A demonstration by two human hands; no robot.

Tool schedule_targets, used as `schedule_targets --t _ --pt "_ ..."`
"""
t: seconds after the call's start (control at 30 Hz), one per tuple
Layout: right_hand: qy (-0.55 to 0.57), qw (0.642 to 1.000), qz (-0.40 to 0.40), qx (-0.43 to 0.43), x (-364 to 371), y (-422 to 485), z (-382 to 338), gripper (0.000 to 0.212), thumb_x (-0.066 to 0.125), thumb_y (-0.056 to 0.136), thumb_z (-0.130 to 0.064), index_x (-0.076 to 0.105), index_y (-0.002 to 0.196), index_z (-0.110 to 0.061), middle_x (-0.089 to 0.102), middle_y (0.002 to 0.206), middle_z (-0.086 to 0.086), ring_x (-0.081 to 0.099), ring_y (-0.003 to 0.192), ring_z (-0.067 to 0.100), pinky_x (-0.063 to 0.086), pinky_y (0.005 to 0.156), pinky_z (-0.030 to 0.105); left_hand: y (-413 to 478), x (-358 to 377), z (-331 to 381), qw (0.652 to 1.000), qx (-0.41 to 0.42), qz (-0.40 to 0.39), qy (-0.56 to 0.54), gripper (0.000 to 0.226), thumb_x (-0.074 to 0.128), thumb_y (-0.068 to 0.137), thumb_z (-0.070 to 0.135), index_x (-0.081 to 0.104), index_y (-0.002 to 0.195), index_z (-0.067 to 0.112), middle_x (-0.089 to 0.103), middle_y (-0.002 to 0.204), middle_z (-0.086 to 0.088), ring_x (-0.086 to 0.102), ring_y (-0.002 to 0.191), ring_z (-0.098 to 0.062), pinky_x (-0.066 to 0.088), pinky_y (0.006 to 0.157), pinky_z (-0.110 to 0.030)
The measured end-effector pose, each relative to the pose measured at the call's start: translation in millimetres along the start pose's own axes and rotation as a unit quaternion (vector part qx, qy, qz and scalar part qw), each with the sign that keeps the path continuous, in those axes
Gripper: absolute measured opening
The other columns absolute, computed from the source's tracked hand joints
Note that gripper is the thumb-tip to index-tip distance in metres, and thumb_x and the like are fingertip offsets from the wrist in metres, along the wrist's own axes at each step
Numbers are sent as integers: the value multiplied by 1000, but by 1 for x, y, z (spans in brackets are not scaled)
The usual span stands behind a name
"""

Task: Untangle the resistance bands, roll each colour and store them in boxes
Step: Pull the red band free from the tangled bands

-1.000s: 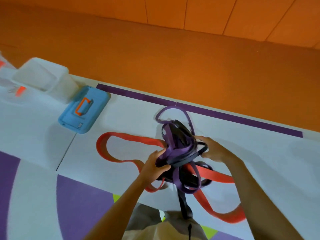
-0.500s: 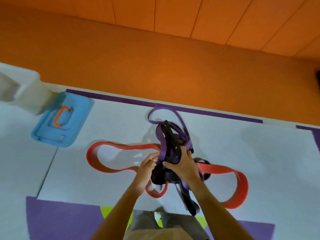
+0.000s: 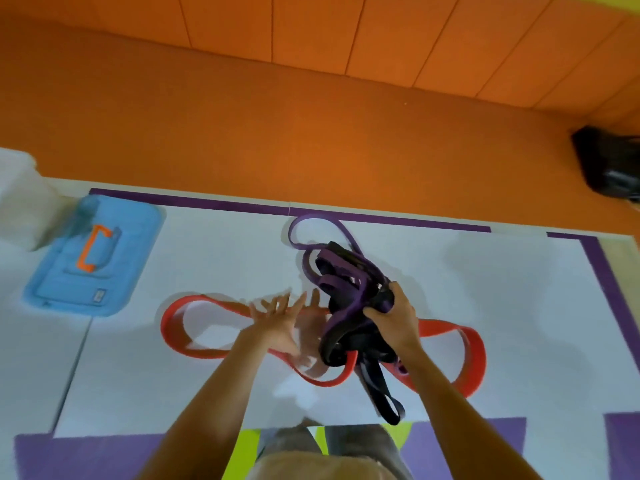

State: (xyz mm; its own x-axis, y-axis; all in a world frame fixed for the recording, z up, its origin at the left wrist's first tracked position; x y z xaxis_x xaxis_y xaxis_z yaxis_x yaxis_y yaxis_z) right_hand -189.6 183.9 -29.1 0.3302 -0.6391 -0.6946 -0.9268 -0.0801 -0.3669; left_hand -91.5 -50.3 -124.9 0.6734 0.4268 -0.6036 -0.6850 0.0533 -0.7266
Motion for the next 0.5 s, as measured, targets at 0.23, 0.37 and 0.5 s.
schedule_targets --t 0.23,0.37,0.5 --pt "-14 997 -79 7 5 7 6 66 85 86 -39 43 134 -22 65 120 -2 66 105 28 58 96 49 -21 15 0 980 33 163 106 102 82 88 44 17 166 38 13 176 0 15 162 -31 13 125 -67" --pt "29 996 -83 6 17 6 5 65 84 87 -32 40 134 -23 65 126 1 66 115 35 57 99 56 -41 10 -9 962 52 269 5 49 70 100 22 60 147 35 60 151 7 52 142 -22 28 121 -49" --pt "-64 997 -37 -26 9 8 -4 65 79 90 -39 38 141 -30 64 128 4 68 111 34 60 92 51 -54 -16 -17 954 -29 298 -12 32 58 106 12 72 130 29 77 116 4 75 102 -18 45 108 -43"
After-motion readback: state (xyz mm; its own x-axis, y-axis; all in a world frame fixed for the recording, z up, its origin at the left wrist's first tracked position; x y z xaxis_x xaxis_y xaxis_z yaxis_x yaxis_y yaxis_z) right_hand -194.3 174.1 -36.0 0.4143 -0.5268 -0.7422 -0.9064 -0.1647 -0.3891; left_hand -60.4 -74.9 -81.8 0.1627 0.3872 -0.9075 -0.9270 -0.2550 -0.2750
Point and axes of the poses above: each hand's wrist, its own y-axis towards the middle knuckle, its own x-axis out of the palm, z = x × y, the point moved 8 cm from there along y, towards the middle knuckle
